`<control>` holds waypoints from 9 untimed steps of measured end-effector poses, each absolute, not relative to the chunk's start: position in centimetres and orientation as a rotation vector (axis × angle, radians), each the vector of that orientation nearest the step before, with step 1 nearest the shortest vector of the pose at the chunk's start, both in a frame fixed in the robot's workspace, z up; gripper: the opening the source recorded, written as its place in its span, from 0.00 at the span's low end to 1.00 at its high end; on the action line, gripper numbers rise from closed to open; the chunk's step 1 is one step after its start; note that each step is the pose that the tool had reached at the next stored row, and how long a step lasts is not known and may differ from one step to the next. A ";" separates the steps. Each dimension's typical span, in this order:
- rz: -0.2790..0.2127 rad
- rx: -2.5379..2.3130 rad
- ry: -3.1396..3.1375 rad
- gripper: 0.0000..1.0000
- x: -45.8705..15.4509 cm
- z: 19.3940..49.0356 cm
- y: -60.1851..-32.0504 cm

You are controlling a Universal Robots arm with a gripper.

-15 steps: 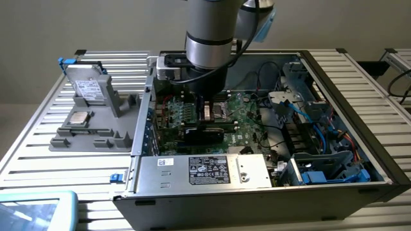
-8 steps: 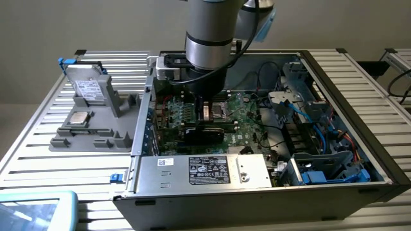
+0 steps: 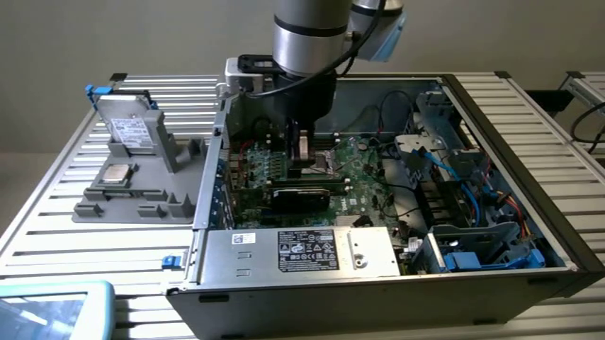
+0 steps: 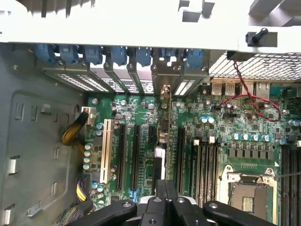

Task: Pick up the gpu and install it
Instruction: 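Press down on the gpu until it lock into place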

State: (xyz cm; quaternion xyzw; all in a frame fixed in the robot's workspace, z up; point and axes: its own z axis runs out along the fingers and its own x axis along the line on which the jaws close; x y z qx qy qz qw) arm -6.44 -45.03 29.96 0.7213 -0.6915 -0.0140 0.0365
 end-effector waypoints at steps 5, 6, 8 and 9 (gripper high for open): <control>-0.044 2.214 -2.123 0.11 -6.4 31.1 -45.0; -0.044 2.214 -2.123 0.11 -6.4 31.2 -45.0; -0.044 2.214 -2.123 0.11 -6.4 31.2 -45.0; -0.044 2.214 -2.123 0.11 -6.4 31.2 -45.0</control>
